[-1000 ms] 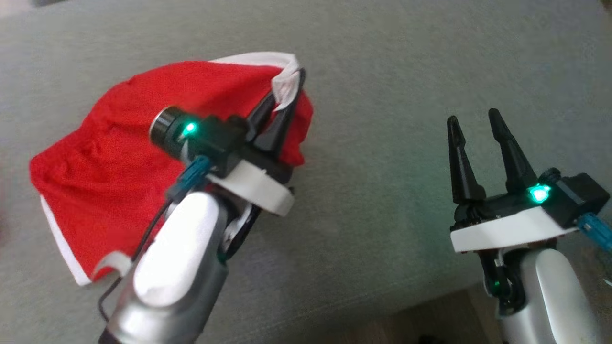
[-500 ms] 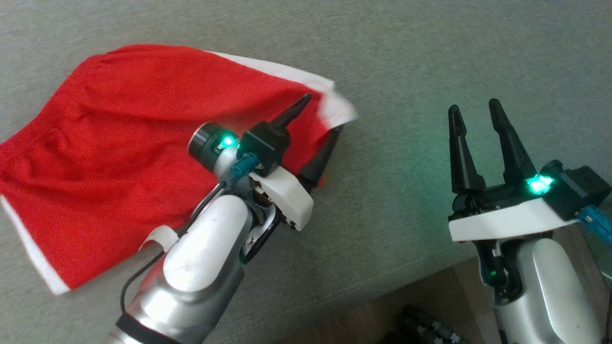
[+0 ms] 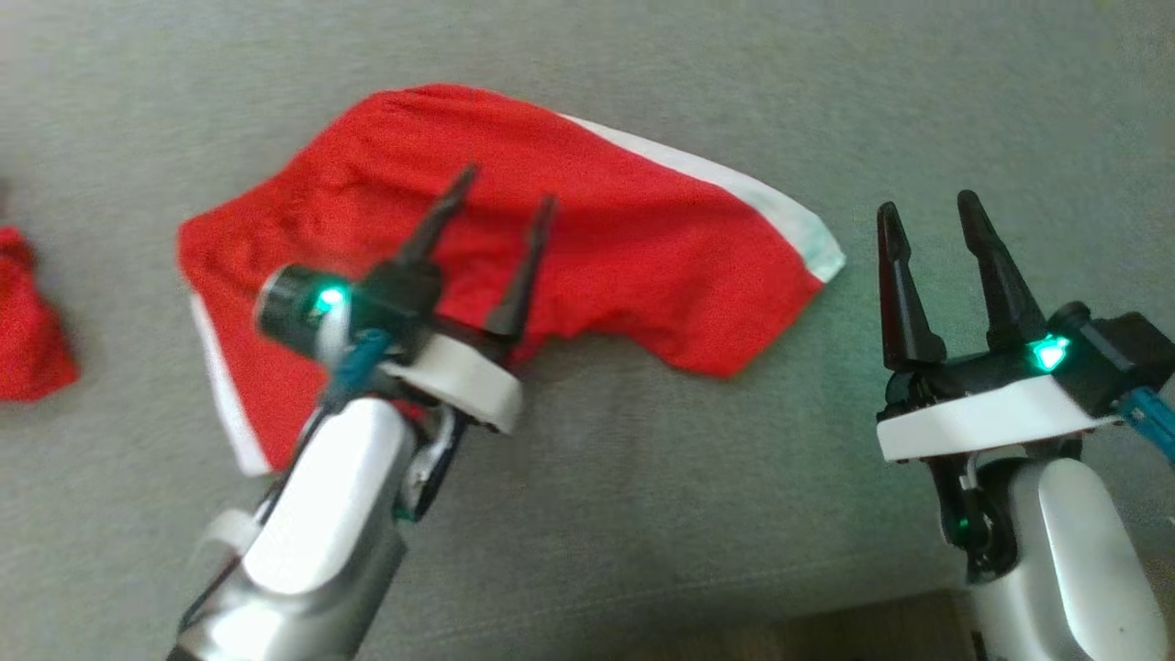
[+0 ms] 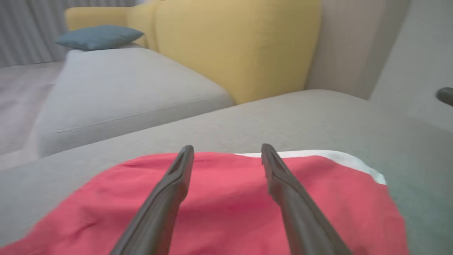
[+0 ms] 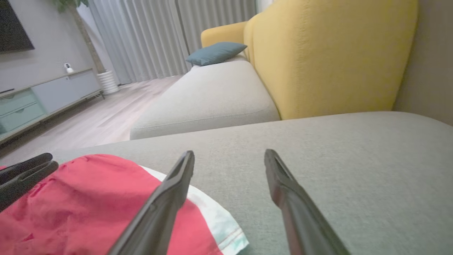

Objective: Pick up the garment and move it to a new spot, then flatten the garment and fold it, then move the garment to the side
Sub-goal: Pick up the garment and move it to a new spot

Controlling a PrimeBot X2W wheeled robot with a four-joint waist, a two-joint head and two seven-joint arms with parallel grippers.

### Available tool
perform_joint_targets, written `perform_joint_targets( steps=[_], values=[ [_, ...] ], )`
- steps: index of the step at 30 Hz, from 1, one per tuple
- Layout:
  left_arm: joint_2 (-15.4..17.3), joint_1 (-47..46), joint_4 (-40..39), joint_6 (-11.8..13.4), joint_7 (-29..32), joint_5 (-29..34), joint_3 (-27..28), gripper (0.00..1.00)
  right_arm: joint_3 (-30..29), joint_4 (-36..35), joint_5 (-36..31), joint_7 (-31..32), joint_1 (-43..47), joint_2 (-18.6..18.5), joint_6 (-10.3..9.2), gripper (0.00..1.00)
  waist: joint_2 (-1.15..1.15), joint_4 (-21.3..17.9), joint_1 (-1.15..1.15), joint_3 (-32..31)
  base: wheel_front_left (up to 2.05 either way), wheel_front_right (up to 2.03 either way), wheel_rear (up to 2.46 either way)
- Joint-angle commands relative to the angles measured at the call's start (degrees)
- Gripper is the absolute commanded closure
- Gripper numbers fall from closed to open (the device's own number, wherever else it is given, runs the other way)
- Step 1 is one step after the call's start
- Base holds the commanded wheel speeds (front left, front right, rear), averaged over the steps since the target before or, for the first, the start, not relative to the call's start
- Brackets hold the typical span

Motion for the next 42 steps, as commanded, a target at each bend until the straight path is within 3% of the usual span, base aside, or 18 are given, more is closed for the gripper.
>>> perform_joint_targets(
  steps=[1, 6, 12, 18, 26, 42],
  values=[
    [1.14, -0.54, -2.45, 0.71, -0.72, -0.38, 2.61, 0.0, 0.99, -2.35, -0.42, 0.18, 0.05, -0.14, 0.23, 0.0, 0.0, 2.66, 0.0, -1.85, 0.0, 0.0, 0.0],
    [3.3, 2.75, -6.02, 4.1, -1.14, -1.52, 8.52, 0.0, -0.2, -3.37, -1.53, 1.6, 1.09, -0.14, 0.23, 0.0, 0.0, 5.97, 0.0, -3.27, 0.0, 0.0, 0.0],
    [5.7, 8.25, -10.69, 5.98, -1.18, -2.39, 16.25, 0.0, -1.28, -4.23, -2.25, 3.04, 2.77, -0.14, 0.23, 0.0, 0.0, 8.4, 0.0, -4.87, 0.0, 0.0, 0.0],
    [6.8, 13.06, -12.8, 4.83, -1.18, -2.53, 20.37, 0.0, -1.84, -4.56, -2.54, 4.06, 4.46, -0.14, 0.23, 0.0, 0.0, 9.07, 0.0, -6.81, 0.0, 0.0, 0.0],
    [6.56, 18.83, -13.11, 2.74, -1.19, -1.78, 21.05, 0.0, -1.66, -4.31, -2.16, 4.93, 7.58, -0.14, 0.23, 0.0, 0.0, 8.09, 0.0, -10.15, 0.0, 0.0, 0.0],
    [5.88, 22.26, -12.76, 2.47, -1.19, -0.88, 21.01, 0.0, -1.51, -4.89, -1.34, 5.46, 9.73, -0.14, 0.23, 0.0, 0.0, 7.65, 0.0, -11.44, 0.0, 0.0, 0.0]
  ],
)
